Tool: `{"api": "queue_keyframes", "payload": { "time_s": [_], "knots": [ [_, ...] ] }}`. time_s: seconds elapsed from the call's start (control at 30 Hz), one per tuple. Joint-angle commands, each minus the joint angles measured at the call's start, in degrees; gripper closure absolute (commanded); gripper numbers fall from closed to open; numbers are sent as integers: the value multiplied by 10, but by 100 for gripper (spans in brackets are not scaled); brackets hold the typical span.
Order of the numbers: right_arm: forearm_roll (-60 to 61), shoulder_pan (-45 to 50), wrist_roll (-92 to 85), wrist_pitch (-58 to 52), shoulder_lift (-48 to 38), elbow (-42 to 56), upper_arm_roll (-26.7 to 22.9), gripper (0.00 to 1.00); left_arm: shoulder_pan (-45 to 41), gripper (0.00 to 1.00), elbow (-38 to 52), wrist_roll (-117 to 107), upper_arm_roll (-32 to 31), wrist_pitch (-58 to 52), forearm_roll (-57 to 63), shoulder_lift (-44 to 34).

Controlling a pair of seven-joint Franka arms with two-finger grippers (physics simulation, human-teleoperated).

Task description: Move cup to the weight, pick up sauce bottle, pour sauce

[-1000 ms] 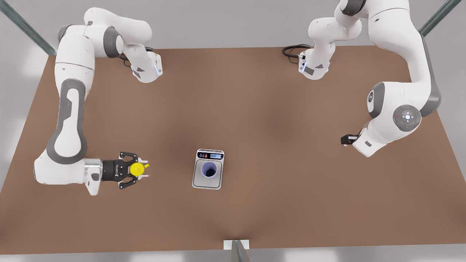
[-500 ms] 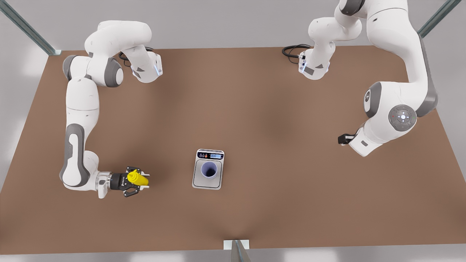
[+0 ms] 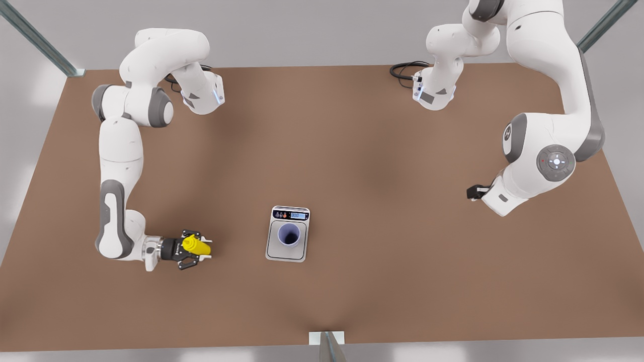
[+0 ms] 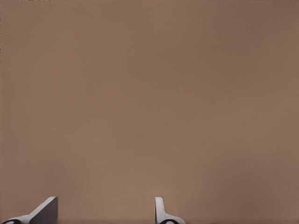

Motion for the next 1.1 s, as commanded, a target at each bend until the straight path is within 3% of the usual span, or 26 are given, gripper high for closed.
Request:
{"api": "queue_keyframes", "payload": {
  "time_s": [0.0,0.07,0.13,0.2,0.53,0.8,0.87,0.93,1.0,1.07],
  "knots": [
    [-12,0,-3,-5,0,1,0,51,0,0,0,0,0,0,0,0],
    [-12,-1,-4,-5,2,1,0,49,0,0,0,0,0,0,0,0],
    [-9,-1,3,-5,3,1,0,10,0,0,0,0,0,0,0,0],
    [-9,-1,3,-5,4,1,0,0,0,0,0,0,0,0,0,0],
    [-11,-3,5,-5,4,-2,0,0,0,0,0,0,0,0,0,0],
    [-129,-124,15,-94,-7,1,-1,0,-1,0,0,0,0,0,0,0],
    [-197,-142,190,-169,-55,71,-6,0,-1,0,0,0,0,0,0,0],
    [-262,-129,391,-174,-131,122,-5,0,-1,0,1,0,0,0,0,0],
    [-367,-58,567,-178,-193,185,-6,0,-1,0,3,1,0,0,1,-1],
    [-545,48,764,-100,-300,154,-12,0,-1,0,5,1,0,-1,1,-1]
  ]
}}
